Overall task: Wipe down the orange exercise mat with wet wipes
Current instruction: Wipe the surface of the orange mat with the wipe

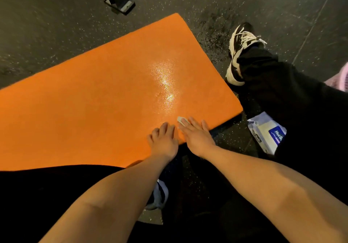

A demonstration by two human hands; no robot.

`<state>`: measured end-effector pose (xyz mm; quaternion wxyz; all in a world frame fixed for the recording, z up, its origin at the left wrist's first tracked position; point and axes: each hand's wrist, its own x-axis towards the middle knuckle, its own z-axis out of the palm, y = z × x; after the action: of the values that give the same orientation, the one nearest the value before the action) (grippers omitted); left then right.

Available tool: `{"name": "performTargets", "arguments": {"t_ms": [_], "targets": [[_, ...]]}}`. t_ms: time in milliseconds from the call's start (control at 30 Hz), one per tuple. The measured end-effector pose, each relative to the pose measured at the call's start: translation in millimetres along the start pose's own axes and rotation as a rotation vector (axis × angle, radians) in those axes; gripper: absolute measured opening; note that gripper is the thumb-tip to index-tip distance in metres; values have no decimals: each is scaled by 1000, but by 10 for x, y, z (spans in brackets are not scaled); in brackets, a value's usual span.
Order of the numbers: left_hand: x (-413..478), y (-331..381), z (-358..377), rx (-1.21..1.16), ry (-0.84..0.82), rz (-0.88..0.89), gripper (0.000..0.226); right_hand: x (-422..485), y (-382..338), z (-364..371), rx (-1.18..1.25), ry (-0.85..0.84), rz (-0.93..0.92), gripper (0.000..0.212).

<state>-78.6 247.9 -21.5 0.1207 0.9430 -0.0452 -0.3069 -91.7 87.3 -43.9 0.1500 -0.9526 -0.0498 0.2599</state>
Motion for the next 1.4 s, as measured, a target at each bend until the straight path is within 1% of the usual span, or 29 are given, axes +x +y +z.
{"name": "performTargets", "arguments": {"t_ms": [100, 133, 167, 200, 233, 333, 367, 400, 433, 467, 533, 567, 600, 633, 667, 800, 833, 900, 933, 967, 1033, 1067, 1100, 1133, 1167, 1267, 1300, 1367, 1400], "targets": [[32, 66, 13, 8, -10, 17, 54, -6, 233, -128, 6, 88, 271, 62], [35, 85, 22, -4, 0, 10, 54, -4, 247, -149, 25, 112, 332, 63], [39, 105, 29, -20, 13, -1, 54, 1, 214, -154, 55, 131, 350, 63], [39, 119, 36, -37, 20, -12, 53, 4, 150, -134, 87, 138, 322, 63], [40, 132, 47, -53, 24, -21, 53, -6, 69, -102, 112, 127, 253, 62], [55, 165, 57, -108, 35, -66, 54, -98, -57, 21, 102, 35, -7, 63], [62, 180, 54, -130, 42, -88, 55, -126, -20, 34, 83, 14, -42, 65], [71, 193, 48, -141, 53, -94, 56, -141, 44, 26, 57, 6, -35, 67], [80, 213, 39, -128, 59, -65, 57, -140, 126, -1, 41, 13, 19, 67], [87, 242, 32, -101, 59, -7, 57, -125, 225, -45, 39, 29, 120, 64], [110, 309, 20, -74, 34, 98, 55, -71, 447, -182, 122, 74, 414, 60], [120, 340, 9, -79, 18, 110, 53, -46, 544, -232, 177, 93, 535, 59], [128, 362, 4, -87, 10, 102, 51, -24, 597, -251, 207, 102, 597, 59], [137, 377, 7, -92, 8, 87, 50, -19, 593, -250, 219, 106, 602, 59], [146, 388, 18, -93, 9, 72, 48, -24, 549, -220, 226, 107, 564, 60], [173, 439, 33, -78, 4, 34, 49, -122, 271, -40, 162, 84, 214, 59], [184, 460, 25, -71, 0, 35, 51, -128, 279, -24, 149, 65, 162, 58], [214, 501, 7, -52, -10, 63, 52, -108, 405, -56, 105, 45, 154, 57], [239, 536, -7, -48, -23, 79, 52, -83, 495, -84, 89, 52, 210, 58], [272, 576, -27, -53, -46, 85, 51, -51, 593, -128, 105, 66, 312, 59], [342, 662, -74, -61, -109, 83, 53, 13, 776, -250, 250, 94, 584, 61], [368, 695, -89, -57, -134, 80, 55, 40, 828, -289, 317, 109, 678, 62], [381, 718, -99, -47, -149, 78, 56, 59, 833, -300, 344, 115, 716, 63], [387, 729, -102, -34, -156, 77, 57, 66, 797, -293, 346, 118, 706, 63], [389, 731, -98, -21, -158, 79, 57, 64, 739, -261, 330, 125, 649, 62], [377, 739, -50, -1, -146, 85, 57, 9, 498, -101, 214, 117, 336, 58], [372, 752, -34, -2, -136, 81, 57, -2, 453, -56, 186, 99, 261, 57], [380, 783, -14, -7, -120, 55, 57, 12, 492, -47, 145, 73, 205, 57], [390, 796, -11, -7, -123, 42, 57, 21, 560, -71, 128, 67, 215, 58]]}}
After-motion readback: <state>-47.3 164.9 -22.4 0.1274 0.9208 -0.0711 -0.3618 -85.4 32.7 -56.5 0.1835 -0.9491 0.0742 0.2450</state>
